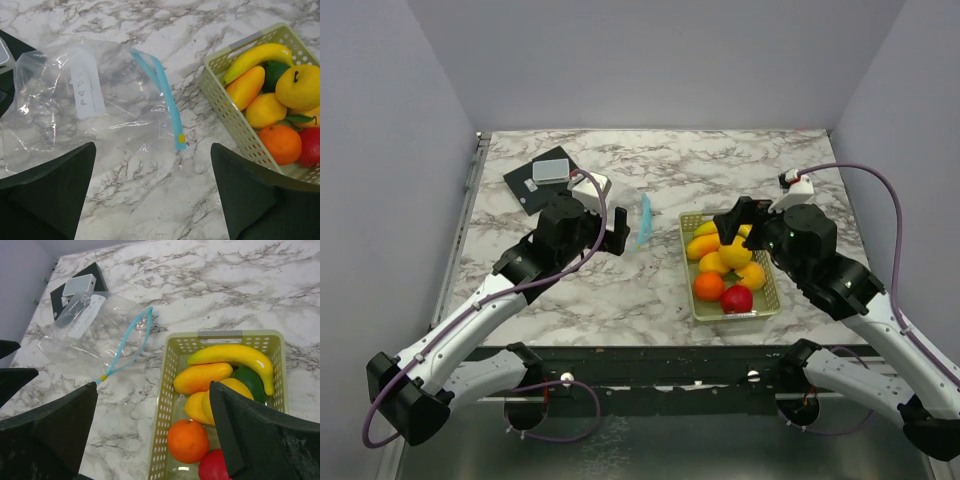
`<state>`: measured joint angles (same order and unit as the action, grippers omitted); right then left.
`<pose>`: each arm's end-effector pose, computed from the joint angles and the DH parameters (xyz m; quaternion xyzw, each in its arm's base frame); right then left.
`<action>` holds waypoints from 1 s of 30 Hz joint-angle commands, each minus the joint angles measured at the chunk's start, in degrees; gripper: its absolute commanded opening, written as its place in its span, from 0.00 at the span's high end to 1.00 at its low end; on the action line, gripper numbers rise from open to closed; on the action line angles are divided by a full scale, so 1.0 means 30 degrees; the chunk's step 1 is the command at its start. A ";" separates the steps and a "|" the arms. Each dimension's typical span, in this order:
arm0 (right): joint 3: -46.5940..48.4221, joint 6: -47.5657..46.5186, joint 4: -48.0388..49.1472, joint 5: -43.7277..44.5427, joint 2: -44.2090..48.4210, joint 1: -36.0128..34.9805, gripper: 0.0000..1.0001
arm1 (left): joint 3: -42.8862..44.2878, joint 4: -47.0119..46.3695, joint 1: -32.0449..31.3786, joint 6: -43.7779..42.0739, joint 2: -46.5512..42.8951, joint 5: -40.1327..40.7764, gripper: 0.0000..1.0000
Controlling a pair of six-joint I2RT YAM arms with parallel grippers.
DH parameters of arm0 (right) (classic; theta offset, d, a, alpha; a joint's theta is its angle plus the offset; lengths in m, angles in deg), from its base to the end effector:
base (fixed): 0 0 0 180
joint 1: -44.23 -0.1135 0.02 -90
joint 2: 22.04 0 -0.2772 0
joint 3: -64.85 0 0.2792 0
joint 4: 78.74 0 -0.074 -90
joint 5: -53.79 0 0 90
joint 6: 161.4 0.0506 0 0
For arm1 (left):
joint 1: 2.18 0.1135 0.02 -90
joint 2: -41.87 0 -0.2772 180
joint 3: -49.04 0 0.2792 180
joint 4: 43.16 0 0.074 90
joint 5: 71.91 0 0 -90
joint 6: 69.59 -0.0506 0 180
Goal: Place the food in the zip-top bag and seal the zipper
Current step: Pick up the zipper food storage bag at the center of the board.
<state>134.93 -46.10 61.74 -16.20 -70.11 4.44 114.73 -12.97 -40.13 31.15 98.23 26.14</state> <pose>0.1721 0.1208 0.3878 0.0017 0.8008 0.1951 0.5662 0.2077 -0.1530 0.3454 0.1545 0.8077 -0.1807 0.5395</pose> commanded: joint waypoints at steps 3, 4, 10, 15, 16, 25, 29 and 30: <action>0.0464 0.0165 -0.1273 -0.0356 -0.0034 -0.0085 0.00 | 0.0468 0.0847 -0.0361 -0.0326 0.0280 -0.0079 0.01; 0.0527 0.0153 -0.1253 -0.0523 -0.0052 -0.0094 0.00 | 0.0464 0.0889 -0.0386 -0.0369 0.0245 0.0084 0.01; 0.0925 -0.0299 -0.1092 -0.1909 -0.0633 -0.0085 0.00 | 0.0356 0.0899 -0.0403 -0.0178 0.0194 0.0504 0.01; 0.0860 -0.0416 -0.0333 -0.3989 -0.1198 -0.0079 0.03 | 0.0332 0.0884 -0.0413 -0.0161 0.0071 0.0721 0.01; 0.0821 -0.0330 -0.0176 -0.4412 -0.1326 -0.0075 0.03 | 0.0319 0.0883 -0.0400 -0.0161 -0.0011 0.0890 0.01; 0.0855 0.0935 0.0454 -0.6521 -0.3333 -0.0094 0.09 | 0.0230 0.0899 -0.0442 -0.0047 -0.0241 0.1880 0.01; 0.0513 0.1965 0.1235 -0.7881 -0.4382 -0.0091 0.12 | 0.0230 0.0899 -0.0437 0.0018 -0.0241 0.2185 0.01; 0.0408 0.2311 0.1496 -0.8143 -0.4675 -0.0095 0.12 | 0.0237 0.0925 -0.0418 0.0022 -0.0256 0.2220 0.01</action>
<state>136.53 -43.11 62.57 -35.26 -81.80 4.44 114.75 -11.14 -41.27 30.67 98.36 30.41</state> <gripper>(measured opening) 0.888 0.989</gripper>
